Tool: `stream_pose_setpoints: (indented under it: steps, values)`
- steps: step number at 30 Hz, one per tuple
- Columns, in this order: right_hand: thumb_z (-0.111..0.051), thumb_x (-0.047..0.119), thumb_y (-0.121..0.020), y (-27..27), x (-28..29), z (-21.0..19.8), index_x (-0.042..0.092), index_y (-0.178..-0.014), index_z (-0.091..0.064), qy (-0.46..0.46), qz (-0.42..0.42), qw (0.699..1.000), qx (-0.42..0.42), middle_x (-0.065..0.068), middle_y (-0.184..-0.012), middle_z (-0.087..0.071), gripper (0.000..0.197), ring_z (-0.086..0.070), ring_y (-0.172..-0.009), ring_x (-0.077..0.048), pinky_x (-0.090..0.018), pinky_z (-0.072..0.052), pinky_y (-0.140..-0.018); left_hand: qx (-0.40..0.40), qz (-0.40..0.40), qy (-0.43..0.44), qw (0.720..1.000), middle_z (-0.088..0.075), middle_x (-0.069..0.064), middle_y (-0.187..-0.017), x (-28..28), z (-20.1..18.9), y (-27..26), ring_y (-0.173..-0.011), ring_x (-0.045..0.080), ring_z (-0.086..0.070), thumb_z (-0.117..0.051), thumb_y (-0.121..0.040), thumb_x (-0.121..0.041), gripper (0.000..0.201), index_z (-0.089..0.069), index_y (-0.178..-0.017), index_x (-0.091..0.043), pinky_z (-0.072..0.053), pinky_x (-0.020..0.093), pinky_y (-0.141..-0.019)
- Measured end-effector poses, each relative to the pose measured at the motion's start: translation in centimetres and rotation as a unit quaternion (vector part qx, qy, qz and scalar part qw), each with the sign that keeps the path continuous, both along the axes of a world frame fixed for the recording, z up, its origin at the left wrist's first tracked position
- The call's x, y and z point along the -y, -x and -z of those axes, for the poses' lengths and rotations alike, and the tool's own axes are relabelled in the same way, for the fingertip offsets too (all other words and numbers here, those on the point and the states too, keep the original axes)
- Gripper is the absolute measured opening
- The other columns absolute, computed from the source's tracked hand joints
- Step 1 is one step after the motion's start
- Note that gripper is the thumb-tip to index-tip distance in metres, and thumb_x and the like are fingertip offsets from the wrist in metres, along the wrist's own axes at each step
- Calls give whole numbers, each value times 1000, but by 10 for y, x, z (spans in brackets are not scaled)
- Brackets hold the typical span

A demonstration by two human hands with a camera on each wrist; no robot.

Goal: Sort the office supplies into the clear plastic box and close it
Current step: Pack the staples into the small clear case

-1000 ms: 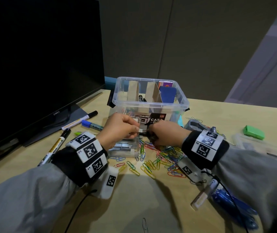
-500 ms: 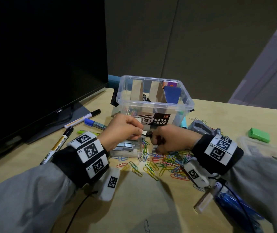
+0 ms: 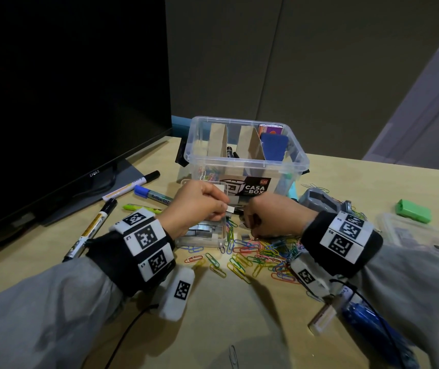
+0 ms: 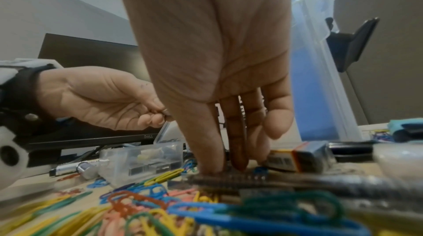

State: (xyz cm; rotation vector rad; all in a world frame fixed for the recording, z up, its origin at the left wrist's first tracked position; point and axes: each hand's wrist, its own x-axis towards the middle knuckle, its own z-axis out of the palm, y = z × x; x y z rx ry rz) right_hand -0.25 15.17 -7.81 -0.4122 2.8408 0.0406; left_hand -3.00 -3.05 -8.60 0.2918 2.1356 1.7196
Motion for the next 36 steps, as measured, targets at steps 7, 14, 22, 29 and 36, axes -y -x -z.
stream_pose_setpoints:
  steps: [7,14,22,29,36]
  values:
    - [-67,23,-82,0,2,1,17,-80,-63,30,-9,999,-30,-1,-87,-60,7,-57,-77,-19,-31,-52,-66,6,-16,-15,1000,-68,18,-80,0,0,-2,-67,17,-70,-64,-84,13,14,-68,-84,0,-59,21,-64]
    - [-65,9,-80,-1,-4,-5,18,-78,-55,240,70,963,-100,6,-71,-56,13,-49,-61,-6,-15,-39,-56,18,-50,-35,998,-69,20,-95,0,1,-1,-82,26,-72,-62,-85,13,14,-70,-88,1,-59,21,-67]
    - [-59,3,-86,-2,-3,-10,13,-92,-68,315,60,942,-100,-2,-79,-68,15,-65,-73,-21,-36,-56,-72,33,-55,-52,997,-69,21,-94,0,0,-2,-80,24,-73,-62,-86,12,17,-70,-83,-3,-58,19,-67]
    - [-60,10,-94,-3,1,-6,21,-84,-64,340,73,931,-108,-3,-73,-71,15,-68,-64,-16,-36,-58,-68,77,-31,-112,990,-68,22,-93,1,-3,-9,-74,21,-72,-58,-86,16,16,-65,-98,6,-58,19,-66]
    - [-60,12,-94,-1,13,-6,12,-94,-70,342,59,933,-99,1,-74,-72,10,-67,-64,-8,-24,-56,-64,75,30,-116,990,-72,16,-86,10,-9,-11,-73,17,-73,-59,-87,14,27,-62,-111,4,-58,19,-67]
